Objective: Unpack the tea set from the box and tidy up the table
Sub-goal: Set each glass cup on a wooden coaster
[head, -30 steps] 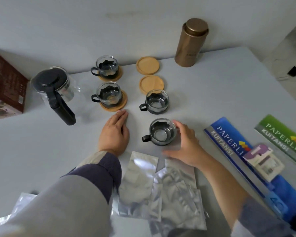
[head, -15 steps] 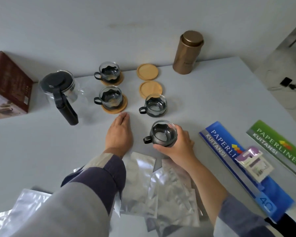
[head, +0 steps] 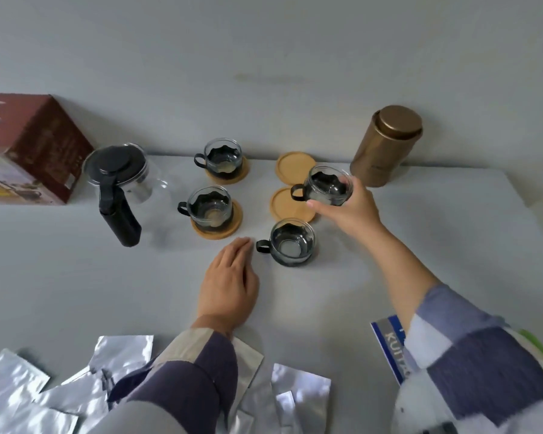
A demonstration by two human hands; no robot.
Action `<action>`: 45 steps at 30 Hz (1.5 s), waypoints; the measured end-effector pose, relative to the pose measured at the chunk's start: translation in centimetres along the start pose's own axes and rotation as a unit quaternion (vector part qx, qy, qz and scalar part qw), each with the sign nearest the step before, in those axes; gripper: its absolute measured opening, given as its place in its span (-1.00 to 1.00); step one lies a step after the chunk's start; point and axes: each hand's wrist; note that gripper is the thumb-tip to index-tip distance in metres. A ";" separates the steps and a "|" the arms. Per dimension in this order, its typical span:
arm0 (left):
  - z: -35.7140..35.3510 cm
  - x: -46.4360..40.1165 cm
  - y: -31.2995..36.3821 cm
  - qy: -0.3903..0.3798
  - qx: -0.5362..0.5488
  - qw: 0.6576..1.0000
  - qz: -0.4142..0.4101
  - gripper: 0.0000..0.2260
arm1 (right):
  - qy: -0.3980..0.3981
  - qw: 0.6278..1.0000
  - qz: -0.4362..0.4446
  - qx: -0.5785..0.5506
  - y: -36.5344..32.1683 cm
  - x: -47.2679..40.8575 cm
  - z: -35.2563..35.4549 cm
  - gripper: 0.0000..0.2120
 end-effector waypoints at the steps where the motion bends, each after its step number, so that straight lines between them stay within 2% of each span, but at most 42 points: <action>1: 0.0 -0.1 0.0 0.003 0.003 1.000 -0.001 -0.57 | 0.003 1.000 0.000 0.005 -0.2 -1.6 -0.5 -0.28; 8: -0.1 -0.3 0.1 0.002 0.004 1.000 0.013 -0.59 | 0.047 0.998 0.003 0.045 -1.5 -8.9 -3.7 -0.25; 15: -0.1 -0.4 0.0 -0.005 -0.006 1.000 0.021 -0.58 | 0.065 0.994 0.005 0.090 -1.7 -11.2 -5.1 -0.19; 18: 0.0 -0.5 0.0 0.005 -0.004 1.000 0.010 -0.58 | 0.048 0.994 -0.003 0.093 -1.6 -11.0 -4.7 -0.08; 20: 0.0 -0.5 -0.1 0.007 -0.001 1.000 0.007 -0.57 | 0.028 0.997 -0.016 0.067 -1.6 -10.3 -4.1 -0.02; 21: -0.1 -0.5 -0.1 0.007 -0.002 1.000 0.008 -0.57 | 0.021 0.998 -0.017 0.048 -1.4 -9.8 -3.7 -0.06; 24: -0.1 -0.3 -0.1 0.009 -0.003 1.000 0.013 -0.56 | -0.002 1.000 0.011 -0.012 -0.3 -7.0 -2.6 -0.44; 25: 0.0 -0.3 0.0 0.008 -0.002 1.000 0.014 -0.56 | -0.013 0.999 0.021 -0.038 0.3 -5.6 -2.4 -0.50; 27: 0.1 -0.3 0.0 0.004 -0.001 1.000 0.015 -0.55 | -0.037 0.997 0.035 -0.060 1.7 -2.2 -2.3 -0.44; 32: 0.2 -0.3 -0.2 0.000 0.002 1.000 0.025 -0.56 | -0.100 0.993 0.068 -0.007 4.4 5.2 -4.5 -0.36; 34: 0.1 -0.3 -0.2 0.001 0.002 1.000 0.025 -0.57 | -0.108 0.991 0.065 0.034 4.4 7.0 -5.6 -0.25; 37: 0.2 -0.3 -0.1 0.000 -0.002 1.000 0.027 -0.57 | -0.042 0.995 0.049 0.070 3.4 8.3 -7.4 -0.07; 39: 0.3 -0.3 -0.1 0.000 -0.002 1.000 0.027 -0.58 | 0.017 0.996 0.041 0.075 2.8 8.3 -8.5 -0.04; 42: 0.3 -0.3 -0.1 0.003 -0.001 1.000 0.027 -0.58 | 0.076 0.994 0.024 0.079 2.7 7.7 -9.3 -0.14; 45: 0.2 -0.2 -0.1 0.009 0.003 1.000 0.027 -0.57 | 0.090 0.993 0.030 0.074 2.8 7.4 -9.2 -0.21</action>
Point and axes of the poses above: each hand's wrist, its own x-axis away from the middle knuckle, its own z-axis out of the back of the hand, y = z × x, and after that the axes turned 8 degrees about -y, right-handed
